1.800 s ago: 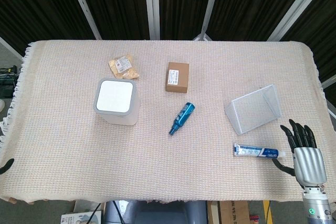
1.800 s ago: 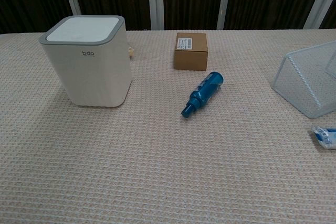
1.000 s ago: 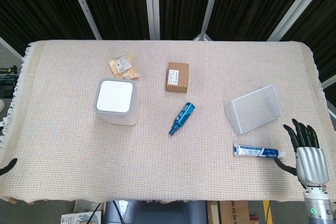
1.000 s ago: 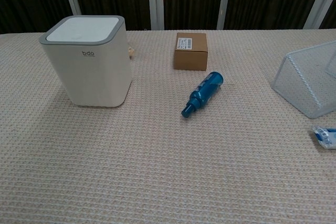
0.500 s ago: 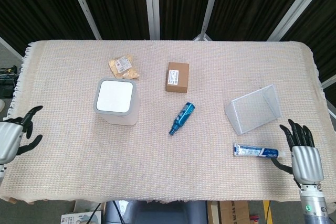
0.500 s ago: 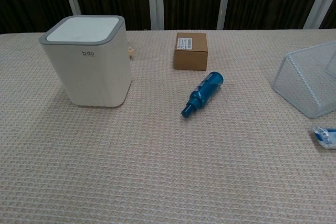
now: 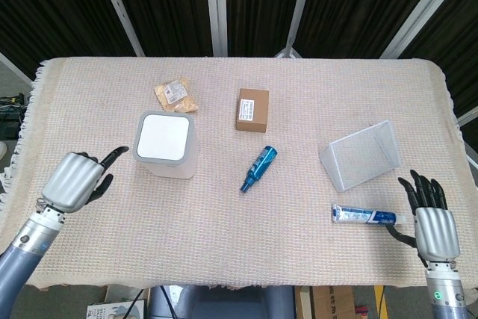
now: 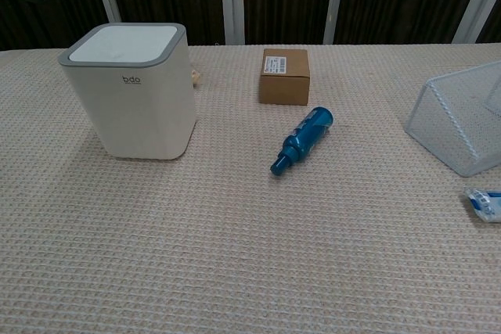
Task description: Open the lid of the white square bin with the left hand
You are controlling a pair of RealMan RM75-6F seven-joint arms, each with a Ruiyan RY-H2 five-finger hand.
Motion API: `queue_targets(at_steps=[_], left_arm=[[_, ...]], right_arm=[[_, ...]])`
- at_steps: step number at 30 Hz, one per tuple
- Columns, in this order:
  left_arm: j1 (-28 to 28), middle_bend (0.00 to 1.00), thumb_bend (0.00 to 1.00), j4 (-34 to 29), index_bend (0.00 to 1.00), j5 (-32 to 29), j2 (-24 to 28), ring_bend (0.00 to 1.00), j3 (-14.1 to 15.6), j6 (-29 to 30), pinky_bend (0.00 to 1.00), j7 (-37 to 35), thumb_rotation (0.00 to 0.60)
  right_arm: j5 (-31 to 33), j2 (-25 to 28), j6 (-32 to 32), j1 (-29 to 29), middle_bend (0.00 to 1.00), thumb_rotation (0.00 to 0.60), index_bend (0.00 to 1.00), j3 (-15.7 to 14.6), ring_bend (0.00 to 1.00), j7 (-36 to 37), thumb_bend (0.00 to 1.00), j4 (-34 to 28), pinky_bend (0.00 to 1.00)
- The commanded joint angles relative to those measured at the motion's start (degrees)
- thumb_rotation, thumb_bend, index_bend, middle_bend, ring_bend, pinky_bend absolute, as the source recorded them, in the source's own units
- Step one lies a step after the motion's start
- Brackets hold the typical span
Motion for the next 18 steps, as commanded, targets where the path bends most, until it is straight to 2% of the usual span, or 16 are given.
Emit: queue_targets(at_steps=[1,12,18], left_arm=[[-3.01,0.93,0.66,-2.24,0.21,-4.69,-1.58,0.78,-0.97,-3.2,0.71,4.77,0.6],[-8.54,0.93,0.66,-0.8,0.21,-14.47,-8.3,0.78,-1.69,-5.86,0.71,14.26,0.6],[-10.41,0.93,0.66,0.28,0.23,-17.25,-9.84,0.78,-1.12,-6.41,0.71,15.85,0.6]], right_arm=[[0.01,0.14,0.09,-0.07,0.0,0.6,0.15,0.03,0.05,0.12,0.14,-0.12,0.01],[0.37,0.14,0.01,-0.03,0.0,0.6,0.15,0.24,0.05,0.3,0.14,-0.06,0.01],[0.57,-0.17,-0.58,0.23,0.0,0.6,0.15,0.18,0.05,-0.08,0.14,0.2,0.01]])
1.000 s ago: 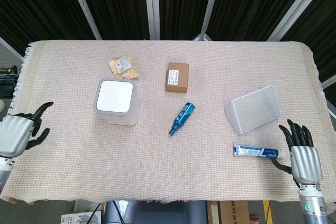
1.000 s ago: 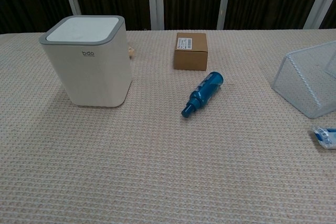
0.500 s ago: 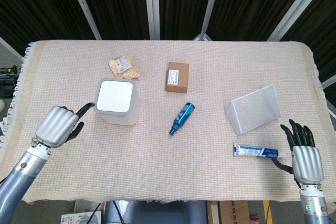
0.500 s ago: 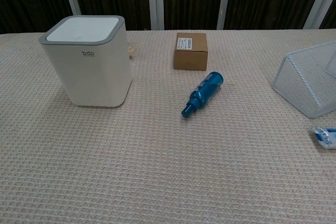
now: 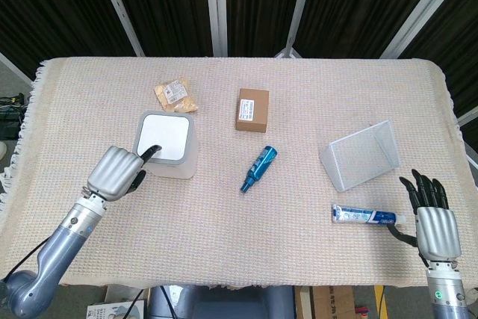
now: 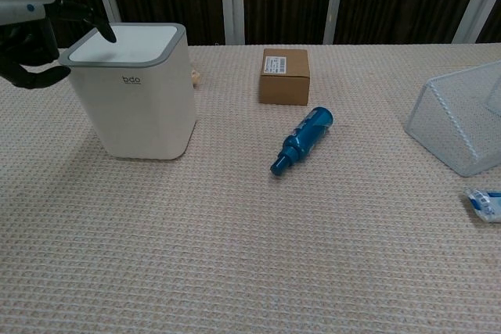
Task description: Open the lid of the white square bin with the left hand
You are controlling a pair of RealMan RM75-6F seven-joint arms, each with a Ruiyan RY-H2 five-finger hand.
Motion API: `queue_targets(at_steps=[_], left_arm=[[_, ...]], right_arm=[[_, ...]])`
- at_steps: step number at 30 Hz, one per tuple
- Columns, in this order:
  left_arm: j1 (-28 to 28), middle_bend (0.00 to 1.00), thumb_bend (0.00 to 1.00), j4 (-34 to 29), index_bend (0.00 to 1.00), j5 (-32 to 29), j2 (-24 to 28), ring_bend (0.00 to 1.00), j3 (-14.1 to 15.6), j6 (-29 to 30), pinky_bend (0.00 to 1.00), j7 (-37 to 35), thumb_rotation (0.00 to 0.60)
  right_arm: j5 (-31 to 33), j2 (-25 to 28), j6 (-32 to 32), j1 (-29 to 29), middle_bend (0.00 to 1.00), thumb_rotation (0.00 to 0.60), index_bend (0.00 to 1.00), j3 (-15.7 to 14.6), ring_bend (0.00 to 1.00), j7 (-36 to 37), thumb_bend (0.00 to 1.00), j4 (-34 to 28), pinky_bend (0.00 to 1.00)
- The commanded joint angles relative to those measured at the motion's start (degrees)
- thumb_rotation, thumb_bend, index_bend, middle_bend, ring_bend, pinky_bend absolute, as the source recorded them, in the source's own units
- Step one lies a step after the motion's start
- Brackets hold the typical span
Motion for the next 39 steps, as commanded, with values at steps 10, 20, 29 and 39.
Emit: queue_targets(at_steps=[10,20,29,39], left_arm=[[-2.85,0.93,0.67,-0.08,0.29,-5.27,0.21,0.78,2.25,-2.29,0.71,1.93,0.6],[1.16,0.73,0.54,-3.77,0.27,6.23,1.48,0.64,2.27,11.21,0.67,-0.11,0.6],[14.32,0.22,0.45,-9.08,0.2,10.51,2.25,0.14,10.06,27.94,0.23,8.13,0.6],[25.24,0.09,0.18,6.66,0.16,15.96,0.45,0.02,17.82,34.06,0.14,-15.53,0.6]], right_arm=[[0.27,-0.05,-0.18,0.07,0.0,0.6,0.15,0.02,0.05,-0.3,0.14,-0.07,0.01],[0.63,0.37,-0.06,-0.15,0.0,0.6,0.15,0.11,0.06,0.08,0.14,-0.69,0.01],[0.54,0.6,-0.8,-0.02,0.0,0.6,0.15,-0.33,0.06,-0.12,0.14,-1.17,0.01],[-0.98,2.41,-0.67,-0.18,0.0,0.6,0.15,-1.09,0.06,1.47,0.14,-2.19,0.01]])
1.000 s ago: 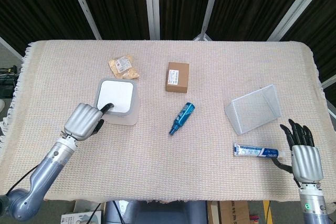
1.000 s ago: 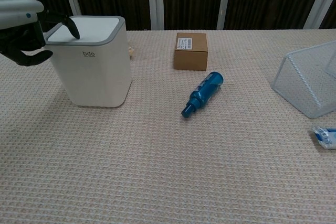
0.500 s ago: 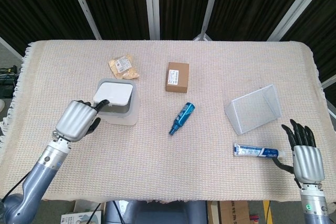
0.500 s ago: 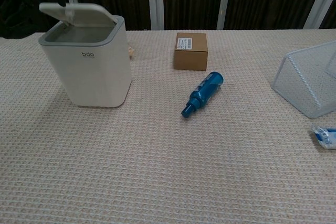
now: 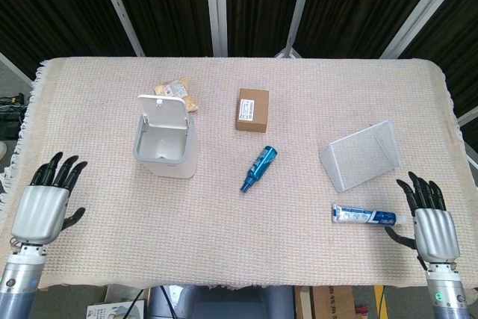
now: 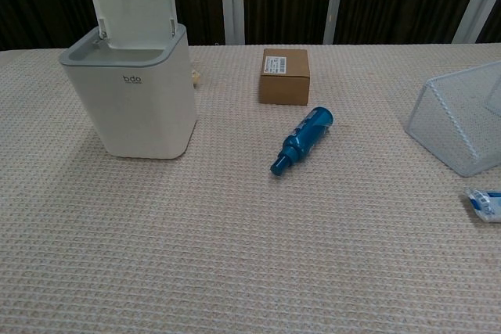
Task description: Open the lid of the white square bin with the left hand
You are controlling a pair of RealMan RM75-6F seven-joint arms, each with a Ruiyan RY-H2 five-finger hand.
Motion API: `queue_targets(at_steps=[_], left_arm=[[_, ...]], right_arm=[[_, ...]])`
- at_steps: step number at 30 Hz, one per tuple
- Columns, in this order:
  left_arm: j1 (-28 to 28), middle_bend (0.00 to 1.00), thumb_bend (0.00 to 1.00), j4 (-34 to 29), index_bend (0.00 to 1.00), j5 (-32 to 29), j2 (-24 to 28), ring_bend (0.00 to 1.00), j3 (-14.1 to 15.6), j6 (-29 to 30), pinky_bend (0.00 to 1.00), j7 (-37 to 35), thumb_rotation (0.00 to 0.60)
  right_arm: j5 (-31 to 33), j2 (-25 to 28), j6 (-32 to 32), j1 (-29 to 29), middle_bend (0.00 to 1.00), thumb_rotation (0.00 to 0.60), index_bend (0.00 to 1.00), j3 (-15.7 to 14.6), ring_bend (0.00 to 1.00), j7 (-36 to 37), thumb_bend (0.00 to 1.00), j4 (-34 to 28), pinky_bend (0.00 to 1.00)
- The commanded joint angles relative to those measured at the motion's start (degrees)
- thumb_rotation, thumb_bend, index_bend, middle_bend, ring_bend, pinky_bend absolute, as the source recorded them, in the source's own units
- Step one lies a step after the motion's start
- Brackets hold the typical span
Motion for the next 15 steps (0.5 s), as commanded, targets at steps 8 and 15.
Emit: queue_targets(at_steps=[8,15], left_arm=[[8.94,0.09,0.17,13.11,0.15,2.39,-1.49,0.01,3.4,4.52,0.13,-20.63,0.6],[11.16,0.09,0.17,13.57,0.15,4.7,-0.01,0.02,3.8,6.22,0.13,-24.15,0.6]], right_arm=[[-2.66,1.32,0.75,0.07,0.0,0.6,0.15,-0.82,0.05,1.33,0.14,0.87,0.01],[-2.41,1.8,0.32,0.18,0.0,0.6,0.15,-0.85,0.04,1.47,0.14,0.63,0.01]])
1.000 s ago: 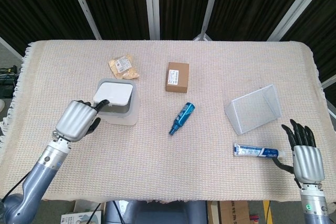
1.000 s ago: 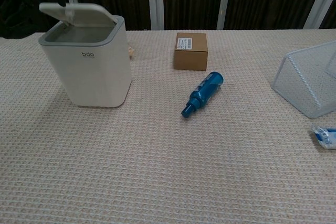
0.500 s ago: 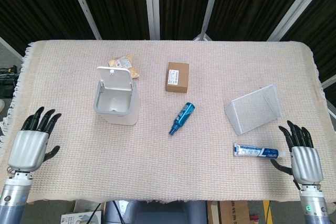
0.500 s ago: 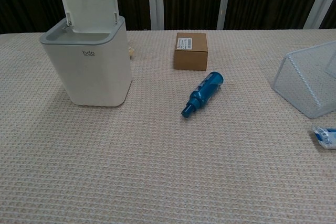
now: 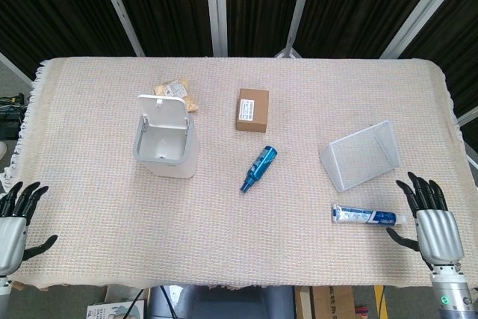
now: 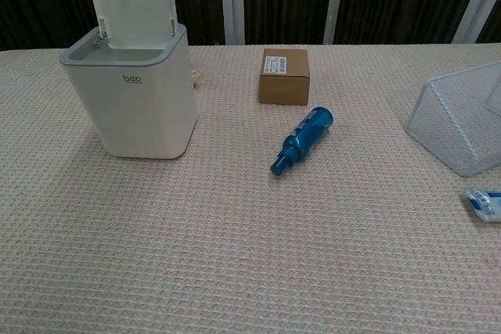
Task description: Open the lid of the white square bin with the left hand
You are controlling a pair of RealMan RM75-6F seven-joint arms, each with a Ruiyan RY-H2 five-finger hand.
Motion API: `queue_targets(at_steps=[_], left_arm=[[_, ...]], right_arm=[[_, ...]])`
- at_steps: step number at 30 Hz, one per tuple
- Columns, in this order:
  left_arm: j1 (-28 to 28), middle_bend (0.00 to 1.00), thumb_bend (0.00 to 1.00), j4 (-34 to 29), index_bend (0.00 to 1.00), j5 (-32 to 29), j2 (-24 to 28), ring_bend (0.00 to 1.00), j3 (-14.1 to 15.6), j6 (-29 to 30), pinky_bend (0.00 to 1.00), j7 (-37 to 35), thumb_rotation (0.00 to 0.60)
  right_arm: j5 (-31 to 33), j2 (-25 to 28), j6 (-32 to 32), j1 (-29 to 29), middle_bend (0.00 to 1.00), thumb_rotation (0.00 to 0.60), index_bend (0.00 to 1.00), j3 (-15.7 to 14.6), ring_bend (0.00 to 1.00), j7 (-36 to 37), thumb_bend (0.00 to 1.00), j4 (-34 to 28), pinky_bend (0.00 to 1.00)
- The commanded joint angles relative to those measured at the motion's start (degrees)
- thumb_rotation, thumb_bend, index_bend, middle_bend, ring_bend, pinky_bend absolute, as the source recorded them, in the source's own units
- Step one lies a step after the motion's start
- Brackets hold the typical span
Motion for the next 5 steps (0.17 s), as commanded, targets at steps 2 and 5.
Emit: queue_targets(at_steps=[2,5], left_arm=[[1.89,0.09,0.17,0.51,0.15,0.9,1.25,0.01,-0.23,1.66,0.13,-2.76,0.6],[2.69,0.09,0.17,-0.04,0.15,0.04,2.15,0.01,-0.66,1.78,0.13,-3.69,0.6]], right_arm=[[-0.27,-0.01,0.1,0.1,0.0,0.6,0.15,0.04,0.04,0.14,0.14,-0.06,0.01],[-0.41,-0.11,-0.02,0.23,0.0,0.6,0.15,0.0,0.04,0.3,0.14,-0.04,0.01]])
